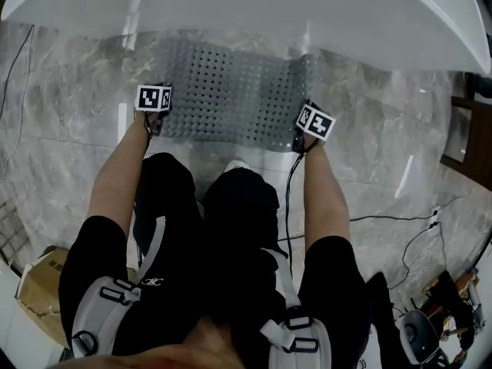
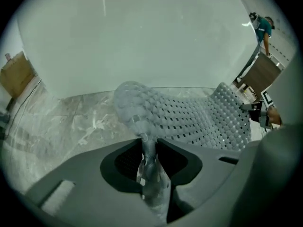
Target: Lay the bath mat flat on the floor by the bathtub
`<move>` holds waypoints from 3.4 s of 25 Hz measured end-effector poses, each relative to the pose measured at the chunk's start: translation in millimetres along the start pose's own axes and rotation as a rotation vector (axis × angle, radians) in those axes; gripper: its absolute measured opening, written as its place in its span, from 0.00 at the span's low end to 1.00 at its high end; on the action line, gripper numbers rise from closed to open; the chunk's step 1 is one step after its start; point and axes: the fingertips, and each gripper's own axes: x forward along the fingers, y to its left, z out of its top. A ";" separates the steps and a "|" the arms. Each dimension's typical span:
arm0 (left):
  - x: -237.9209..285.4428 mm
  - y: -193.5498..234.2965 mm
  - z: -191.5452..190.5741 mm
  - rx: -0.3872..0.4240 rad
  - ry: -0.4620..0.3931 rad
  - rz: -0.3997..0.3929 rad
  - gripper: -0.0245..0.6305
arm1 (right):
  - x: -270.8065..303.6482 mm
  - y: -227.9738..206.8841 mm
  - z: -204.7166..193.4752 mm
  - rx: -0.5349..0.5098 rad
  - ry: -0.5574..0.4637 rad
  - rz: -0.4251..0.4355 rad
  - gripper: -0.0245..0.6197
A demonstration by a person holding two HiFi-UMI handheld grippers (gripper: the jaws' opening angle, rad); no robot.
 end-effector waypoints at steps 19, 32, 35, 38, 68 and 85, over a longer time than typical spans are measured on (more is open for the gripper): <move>17.4 51.8 -42.4 -0.062 -0.035 0.161 0.22 | 5.9 -8.4 -21.7 -0.109 -0.031 -0.135 0.36; -160.4 -14.2 74.5 -0.077 -0.586 -0.021 0.04 | -177.8 109.0 83.4 -0.202 -0.593 0.078 0.05; -214.4 -38.0 91.2 -0.051 -0.688 -0.039 0.04 | -234.2 138.6 111.5 -0.189 -0.739 0.120 0.05; -266.4 -52.1 113.6 -0.032 -0.774 -0.051 0.04 | -286.9 165.9 140.8 -0.169 -0.867 0.177 0.05; -950.1 -206.7 251.3 0.164 -1.102 -0.086 0.04 | -953.2 283.5 312.8 -0.192 -1.215 0.178 0.05; -945.6 -246.8 234.2 0.191 -1.054 -0.096 0.04 | -967.7 269.3 297.5 -0.228 -1.199 0.194 0.05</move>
